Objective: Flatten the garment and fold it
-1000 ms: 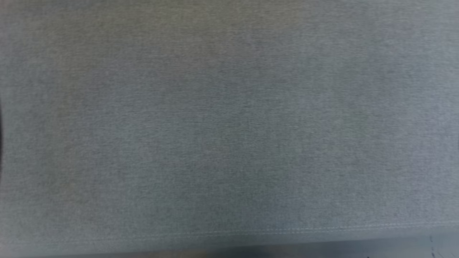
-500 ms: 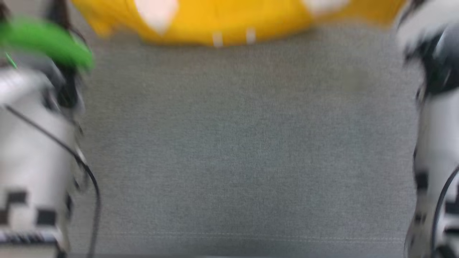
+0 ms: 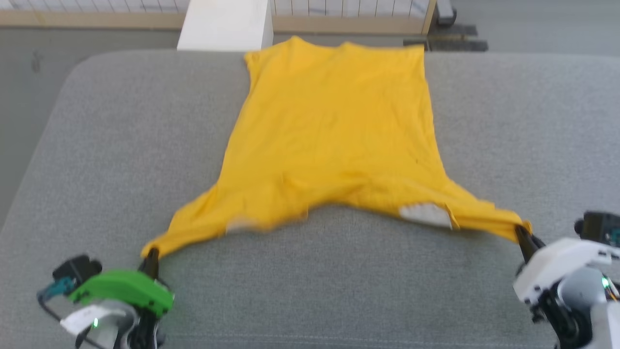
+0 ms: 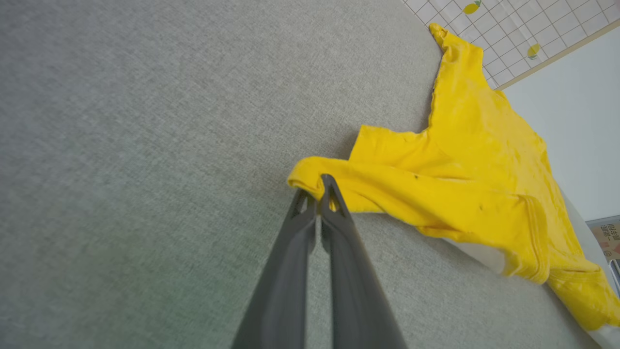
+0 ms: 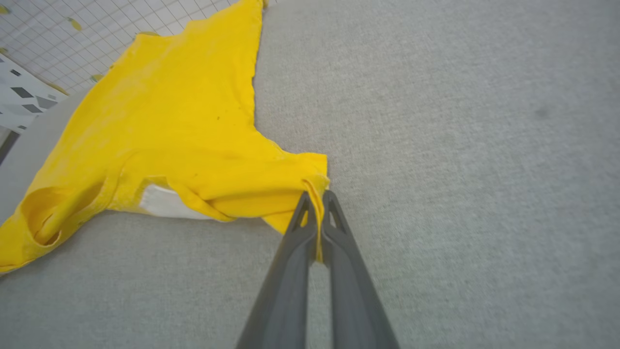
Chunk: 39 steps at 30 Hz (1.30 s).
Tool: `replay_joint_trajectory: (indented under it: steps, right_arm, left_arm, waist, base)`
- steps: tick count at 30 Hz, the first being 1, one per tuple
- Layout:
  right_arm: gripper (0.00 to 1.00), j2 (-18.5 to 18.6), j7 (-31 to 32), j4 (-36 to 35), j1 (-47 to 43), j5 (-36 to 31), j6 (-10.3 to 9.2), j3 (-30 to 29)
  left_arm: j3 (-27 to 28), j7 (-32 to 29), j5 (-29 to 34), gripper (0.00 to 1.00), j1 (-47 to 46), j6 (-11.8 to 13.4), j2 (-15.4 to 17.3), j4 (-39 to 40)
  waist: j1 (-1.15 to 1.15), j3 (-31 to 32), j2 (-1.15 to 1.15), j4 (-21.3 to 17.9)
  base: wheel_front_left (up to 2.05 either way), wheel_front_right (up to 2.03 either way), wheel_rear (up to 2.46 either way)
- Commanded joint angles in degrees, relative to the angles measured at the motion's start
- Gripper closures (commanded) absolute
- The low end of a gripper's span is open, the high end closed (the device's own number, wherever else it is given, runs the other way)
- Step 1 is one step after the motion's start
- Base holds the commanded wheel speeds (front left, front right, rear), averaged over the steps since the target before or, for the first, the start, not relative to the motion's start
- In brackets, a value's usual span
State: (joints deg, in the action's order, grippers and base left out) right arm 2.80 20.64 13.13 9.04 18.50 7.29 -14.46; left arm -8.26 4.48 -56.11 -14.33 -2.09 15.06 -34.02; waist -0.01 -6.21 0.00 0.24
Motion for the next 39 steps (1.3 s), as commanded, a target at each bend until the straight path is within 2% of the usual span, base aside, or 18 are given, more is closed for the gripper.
replay_joint_trajectory:
  steps: [1,6,10,12,16,19,22,23,24,25,29,35,37,39]
  right_arm:
    - [1.00,0.08,0.22,-1.06,-1.56,-0.48,0.20,-0.53]
    - [1.00,0.08,1.63,-3.87,-6.18,0.31,0.20,-2.63]
    - [1.00,0.08,3.29,-5.69,-7.63,-0.97,0.20,-2.66]
    - [1.00,0.10,5.11,-6.06,-7.56,-3.75,0.20,-0.57]
    - [1.00,1.36,13.09,-3.45,-5.90,-11.03,0.20,6.51]
    - [1.00,1.76,18.63,-0.79,-4.33,-14.14,0.20,9.62]
    - [1.00,1.84,21.50,1.18,-2.96,-16.02,0.20,10.58]
    - [0.84,1.83,21.66,1.43,-2.64,-16.23,0.20,10.55]
    - [0.12,1.90,21.87,1.75,-2.33,-16.42,0.20,10.60]
    - [0.00,1.91,21.85,1.77,-2.13,-16.34,0.20,10.38]
    - [0.00,1.34,21.16,-1.31,-1.38,-12.80,0.20,7.02]
    - [0.00,0.16,20.88,-12.02,0.81,1.60,0.20,-1.40]
    - [0.00,0.12,19.59,-13.62,2.50,7.24,0.20,-3.73]
    - [0.00,0.11,17.50,-14.10,4.71,9.92,0.20,-5.51]
  left_arm:
    - [0.50,-0.53,-0.47,1.00,2.19,1.15,0.78,1.14]
    - [0.62,-3.18,0.00,1.00,8.30,5.11,3.07,5.78]
    - [-2.49,-3.84,5.53,1.00,9.77,8.26,6.39,8.07]
    - [-4.93,-4.49,8.54,1.00,9.47,9.27,7.29,8.66]
    - [-8.48,-5.15,13.09,1.00,8.40,11.44,7.97,9.35]
    - [-8.77,-4.80,13.29,1.00,7.95,11.92,7.29,9.87]
    - [-8.47,-4.30,12.64,1.00,7.74,11.60,6.81,10.04]
    - [-8.30,-4.06,12.48,1.00,7.67,11.56,6.74,10.14]
    - [-8.01,-3.77,12.20,1.00,7.59,11.49,6.68,10.29]
    - [-7.80,-3.55,12.03,1.00,7.56,11.45,6.70,10.45]
    - [-6.66,-2.37,10.82,1.00,7.56,10.58,6.73,11.87]
    - [-4.87,-0.76,9.21,1.00,8.64,10.31,6.74,14.05]
    - [-4.49,-0.18,9.13,1.00,8.89,10.28,7.00,15.13]
    - [-4.20,0.19,8.98,1.00,9.08,10.35,7.08,16.59]
  waist:
    - [0.01,3.23,0.00,-0.59]
    - [0.01,3.92,0.00,-0.78]
    - [0.01,3.64,0.00,-0.79]
    - [0.01,3.22,0.00,-0.91]
    - [0.01,2.05,0.00,-1.49]
    - [0.01,1.31,0.00,-1.42]
    - [0.01,0.73,0.00,-1.22]
    - [0.01,0.49,0.00,-1.11]
    - [0.01,0.35,0.00,-0.99]
    - [0.01,0.28,0.00,-0.93]
    - [0.01,-0.05,0.00,-0.78]
    - [0.01,-0.11,0.00,-1.07]
    - [0.01,-0.44,0.00,-1.10]
    - [0.01,-1.07,0.00,-0.96]
  base:
    - [0.00,0.00,0.00]
    - [0.00,0.00,0.00]
    - [0.00,0.00,0.00]
    - [0.00,0.00,0.00]
    - [0.00,0.00,0.00]
    - [0.00,0.00,0.00]
    - [0.00,0.00,0.00]
    - [0.00,0.00,0.00]
    - [0.00,0.00,0.00]
    - [0.00,0.00,0.00]
    - [0.00,0.00,0.00]
    - [0.00,0.00,0.00]
    - [0.00,0.00,0.00]
    - [0.00,0.00,0.00]
